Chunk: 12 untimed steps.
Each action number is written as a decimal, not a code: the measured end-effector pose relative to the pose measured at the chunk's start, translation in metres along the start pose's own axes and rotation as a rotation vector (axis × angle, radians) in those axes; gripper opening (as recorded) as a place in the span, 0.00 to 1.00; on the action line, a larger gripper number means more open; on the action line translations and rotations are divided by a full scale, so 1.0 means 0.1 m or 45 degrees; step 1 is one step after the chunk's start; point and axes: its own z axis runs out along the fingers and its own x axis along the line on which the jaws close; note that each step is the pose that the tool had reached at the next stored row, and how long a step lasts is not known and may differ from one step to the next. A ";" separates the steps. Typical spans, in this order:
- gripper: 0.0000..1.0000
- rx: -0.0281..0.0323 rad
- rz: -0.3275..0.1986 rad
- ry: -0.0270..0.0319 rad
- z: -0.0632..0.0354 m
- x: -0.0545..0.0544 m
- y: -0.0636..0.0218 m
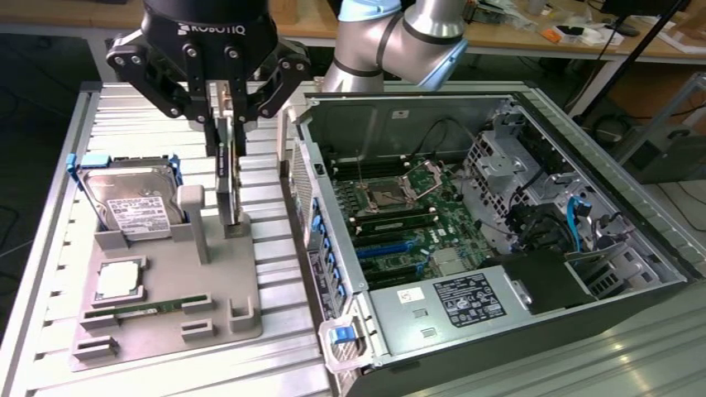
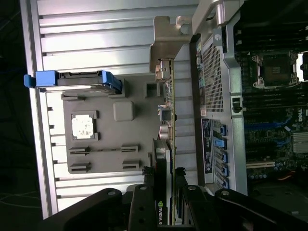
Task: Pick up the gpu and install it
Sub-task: 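Pick up the gpu and move the gpu toward the slot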
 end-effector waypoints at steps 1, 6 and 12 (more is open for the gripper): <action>0.27 -0.0002 0.000 -0.0001 0.001 -0.01 0.001; 0.27 -0.0003 0.000 -0.0002 0.002 -0.04 0.003; 0.27 -0.0001 0.000 -0.0002 0.002 -0.06 0.004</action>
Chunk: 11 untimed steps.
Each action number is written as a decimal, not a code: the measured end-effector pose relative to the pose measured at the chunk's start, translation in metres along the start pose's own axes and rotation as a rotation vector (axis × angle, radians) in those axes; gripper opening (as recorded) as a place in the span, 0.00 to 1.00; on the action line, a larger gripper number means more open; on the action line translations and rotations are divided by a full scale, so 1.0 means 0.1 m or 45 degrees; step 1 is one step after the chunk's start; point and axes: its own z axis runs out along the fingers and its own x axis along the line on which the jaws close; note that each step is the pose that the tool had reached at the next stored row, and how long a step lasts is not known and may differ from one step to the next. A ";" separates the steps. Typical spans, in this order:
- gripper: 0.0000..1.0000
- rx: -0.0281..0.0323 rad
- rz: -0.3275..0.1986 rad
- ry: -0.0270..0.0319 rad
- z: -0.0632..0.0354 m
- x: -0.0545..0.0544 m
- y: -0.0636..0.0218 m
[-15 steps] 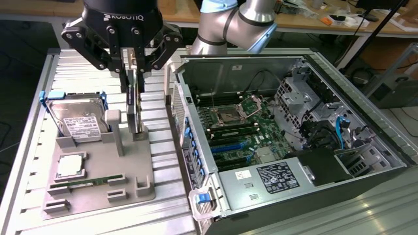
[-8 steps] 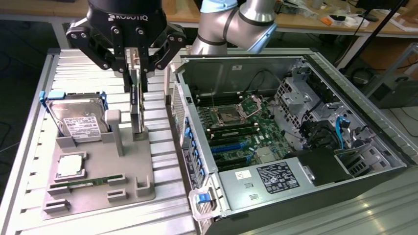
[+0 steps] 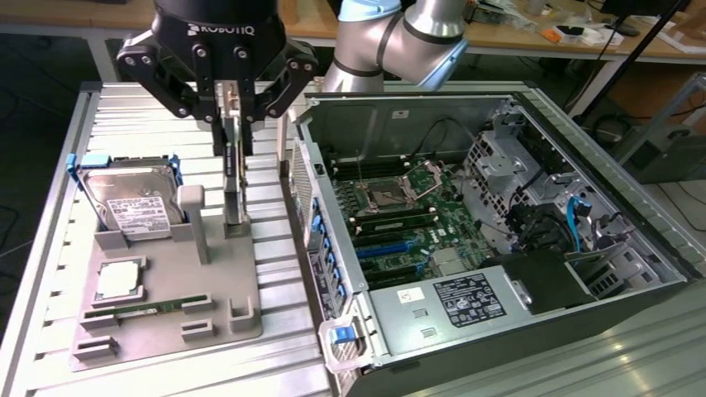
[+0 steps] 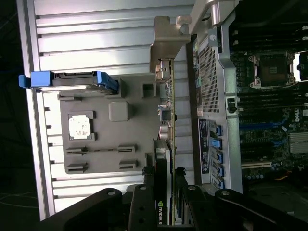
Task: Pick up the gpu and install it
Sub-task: 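Pick up the gpu and move the gpu toward the slot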
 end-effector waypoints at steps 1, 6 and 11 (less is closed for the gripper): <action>0.27 0.0001 0.000 0.0001 0.000 0.00 0.000; 0.27 0.0004 0.000 0.0001 0.000 -0.01 0.001; 0.27 0.0003 0.000 0.0000 0.001 -0.03 0.003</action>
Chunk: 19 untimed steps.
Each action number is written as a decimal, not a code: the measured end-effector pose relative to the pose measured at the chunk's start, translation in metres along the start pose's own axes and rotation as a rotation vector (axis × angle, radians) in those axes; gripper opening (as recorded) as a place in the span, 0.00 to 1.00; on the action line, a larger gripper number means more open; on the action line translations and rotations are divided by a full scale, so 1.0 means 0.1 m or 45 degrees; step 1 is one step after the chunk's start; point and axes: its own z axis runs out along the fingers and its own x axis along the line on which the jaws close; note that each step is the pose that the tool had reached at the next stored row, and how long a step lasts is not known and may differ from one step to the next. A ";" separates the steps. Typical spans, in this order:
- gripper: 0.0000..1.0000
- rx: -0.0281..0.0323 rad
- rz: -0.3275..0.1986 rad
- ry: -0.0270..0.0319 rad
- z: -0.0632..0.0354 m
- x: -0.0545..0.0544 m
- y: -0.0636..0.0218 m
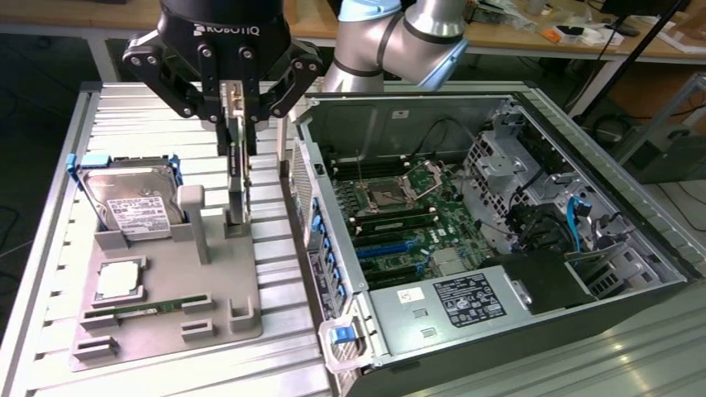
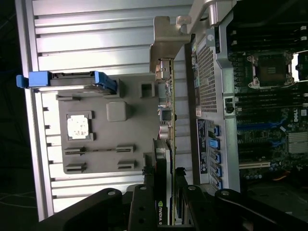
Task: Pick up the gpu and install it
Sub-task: 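Pick up the gpu and move the gpu toward the slot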
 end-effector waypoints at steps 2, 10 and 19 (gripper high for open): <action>0.27 0.0001 0.000 0.0001 0.000 -0.01 0.001; 0.27 0.0001 0.000 0.0001 0.000 -0.02 0.001; 0.27 0.0001 0.000 0.0001 0.001 -0.04 0.003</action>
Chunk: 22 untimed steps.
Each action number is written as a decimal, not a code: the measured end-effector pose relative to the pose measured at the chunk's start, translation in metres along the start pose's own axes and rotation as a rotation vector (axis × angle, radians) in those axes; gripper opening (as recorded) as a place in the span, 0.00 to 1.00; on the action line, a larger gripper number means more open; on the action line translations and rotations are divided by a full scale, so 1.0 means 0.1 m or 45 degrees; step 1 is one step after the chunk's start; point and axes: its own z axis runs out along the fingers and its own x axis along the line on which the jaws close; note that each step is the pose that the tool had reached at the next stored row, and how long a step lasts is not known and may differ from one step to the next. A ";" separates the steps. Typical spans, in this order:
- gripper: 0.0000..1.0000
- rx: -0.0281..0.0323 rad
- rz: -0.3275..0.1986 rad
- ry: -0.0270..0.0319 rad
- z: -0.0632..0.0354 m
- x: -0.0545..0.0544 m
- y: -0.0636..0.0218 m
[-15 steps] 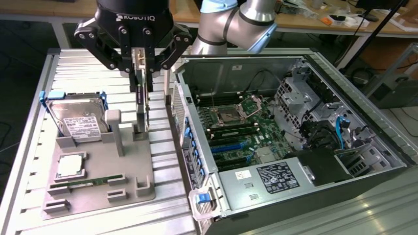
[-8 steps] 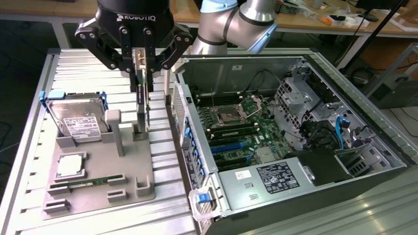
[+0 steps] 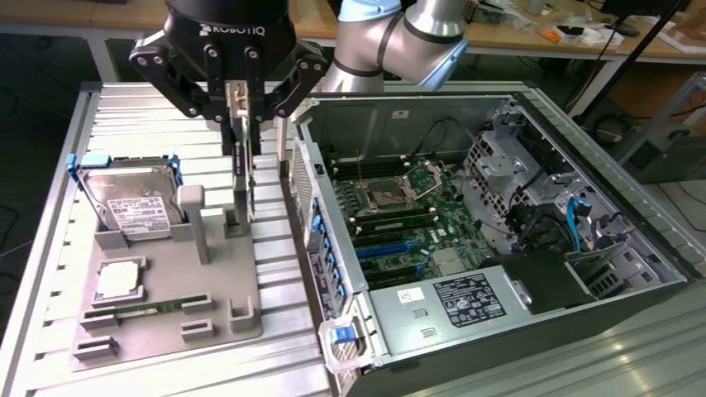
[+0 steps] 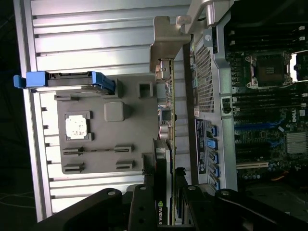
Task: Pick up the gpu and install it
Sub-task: 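Pick up the gpu and move the gpu toward the slot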
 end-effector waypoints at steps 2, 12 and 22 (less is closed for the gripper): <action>0.27 -0.0001 0.000 0.0000 0.001 -0.02 0.001; 0.27 -0.0001 0.000 -0.0001 0.003 -0.12 0.009; 0.27 -0.0001 0.000 -0.0001 0.004 -0.20 0.015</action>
